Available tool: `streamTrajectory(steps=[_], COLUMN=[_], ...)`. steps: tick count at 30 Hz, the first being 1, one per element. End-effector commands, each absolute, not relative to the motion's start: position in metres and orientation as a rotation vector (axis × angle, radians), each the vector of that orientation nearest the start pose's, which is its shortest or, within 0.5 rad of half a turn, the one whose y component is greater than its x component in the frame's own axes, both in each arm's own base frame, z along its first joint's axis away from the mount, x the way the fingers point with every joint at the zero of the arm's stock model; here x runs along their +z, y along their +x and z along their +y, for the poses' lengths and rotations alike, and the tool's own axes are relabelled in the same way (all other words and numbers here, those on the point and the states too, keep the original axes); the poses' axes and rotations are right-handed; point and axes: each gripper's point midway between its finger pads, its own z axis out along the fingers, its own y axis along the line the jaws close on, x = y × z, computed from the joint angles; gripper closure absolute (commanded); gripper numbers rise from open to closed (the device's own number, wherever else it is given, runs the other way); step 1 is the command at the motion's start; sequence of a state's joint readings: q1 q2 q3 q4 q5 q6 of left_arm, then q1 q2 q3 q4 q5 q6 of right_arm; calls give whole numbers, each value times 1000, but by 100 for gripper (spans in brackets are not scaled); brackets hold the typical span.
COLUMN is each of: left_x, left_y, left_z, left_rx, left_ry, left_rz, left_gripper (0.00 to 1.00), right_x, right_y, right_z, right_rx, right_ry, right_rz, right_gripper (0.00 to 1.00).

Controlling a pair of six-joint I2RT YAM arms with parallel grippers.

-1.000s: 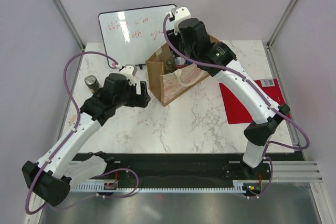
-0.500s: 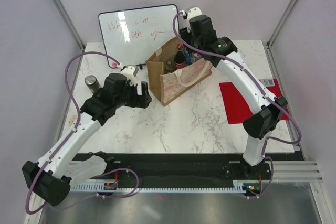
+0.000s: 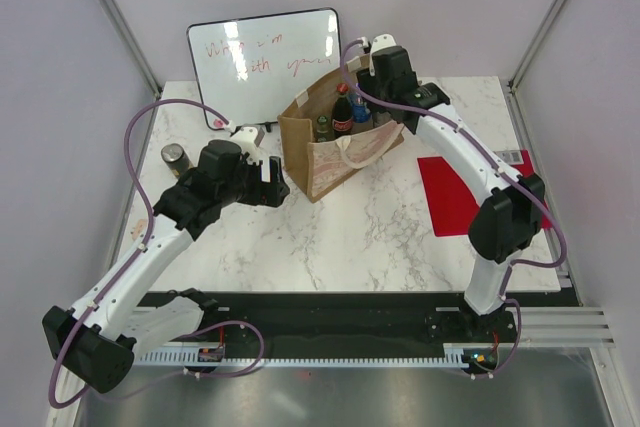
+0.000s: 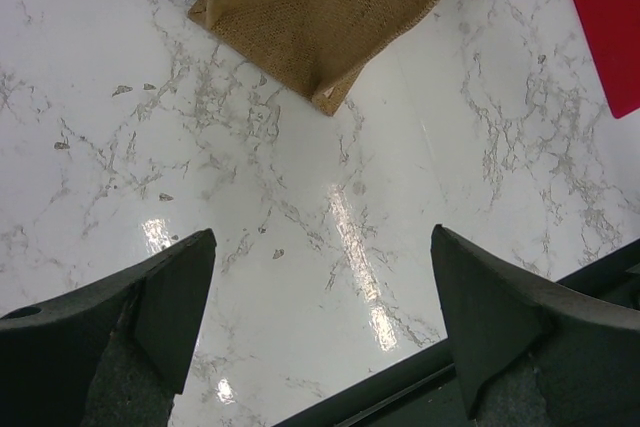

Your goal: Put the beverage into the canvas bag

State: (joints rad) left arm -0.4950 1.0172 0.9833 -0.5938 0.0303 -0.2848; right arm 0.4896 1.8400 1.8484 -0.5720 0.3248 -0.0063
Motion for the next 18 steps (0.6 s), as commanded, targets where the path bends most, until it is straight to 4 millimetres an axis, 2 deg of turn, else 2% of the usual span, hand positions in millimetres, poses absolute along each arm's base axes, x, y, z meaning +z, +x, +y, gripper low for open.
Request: streamTrajectory(steps=[1,11,14,18], left_x=[220,221,218,217], left_y=[267,266,267,269], left_z=[-162,-162,-161,-160], left_rx=[-461,-460,-454,-441], left_ry=[296,295,294,287], left_rz=[2165,2164,2171,2173], left_gripper=[5,5,5,5], right_x=[302,290,278,254], right_y=[500,540,546,545], right_z=[194,179,185,185], right_rx=[39,-18,12,26], right_ry=[-226,-149,-162,-164], right_rz=[1939,1855,1866,1896], right_gripper=[100,100,100,100])
